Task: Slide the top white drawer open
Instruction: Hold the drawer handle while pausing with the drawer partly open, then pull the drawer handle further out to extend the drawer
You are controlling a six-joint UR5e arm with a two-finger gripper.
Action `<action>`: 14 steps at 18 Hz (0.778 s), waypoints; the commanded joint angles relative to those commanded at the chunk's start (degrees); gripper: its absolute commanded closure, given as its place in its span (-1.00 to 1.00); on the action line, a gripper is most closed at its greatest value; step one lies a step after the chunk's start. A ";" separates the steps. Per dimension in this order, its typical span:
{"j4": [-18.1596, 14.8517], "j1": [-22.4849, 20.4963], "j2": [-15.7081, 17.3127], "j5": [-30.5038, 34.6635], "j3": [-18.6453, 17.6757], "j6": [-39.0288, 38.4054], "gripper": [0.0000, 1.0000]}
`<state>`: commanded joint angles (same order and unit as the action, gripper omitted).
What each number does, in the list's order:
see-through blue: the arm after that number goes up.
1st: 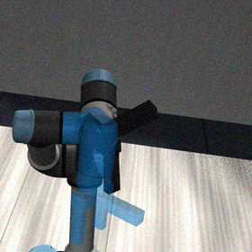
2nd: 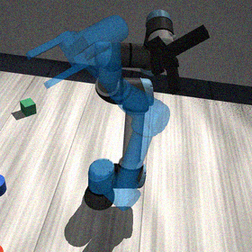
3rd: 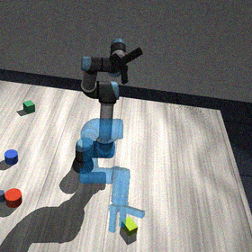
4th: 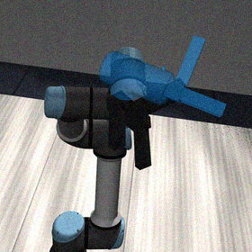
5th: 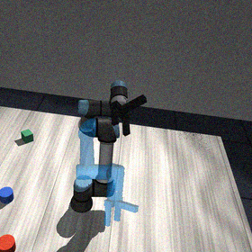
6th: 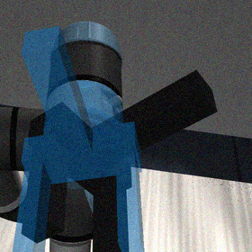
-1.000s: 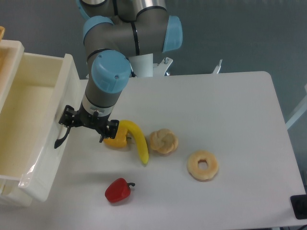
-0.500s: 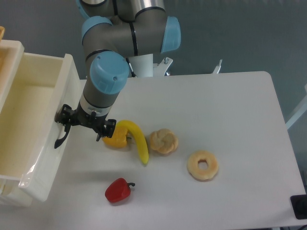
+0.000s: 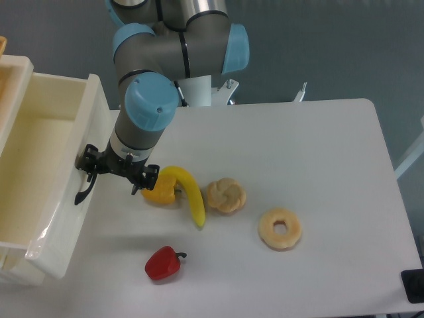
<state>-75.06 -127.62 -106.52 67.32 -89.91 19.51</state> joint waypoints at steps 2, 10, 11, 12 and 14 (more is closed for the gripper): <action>0.00 -0.78 0.00 0.88 0.00 0.09 -1.00; 0.00 -2.28 0.09 1.23 0.26 0.18 -1.00; 0.00 -2.63 0.09 1.23 0.26 0.18 -1.00; 0.00 -2.72 0.09 1.23 0.26 0.18 -1.00; 0.00 -3.07 0.17 1.23 0.35 0.18 -1.00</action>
<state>-75.06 -130.69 -106.35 68.55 -89.56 19.69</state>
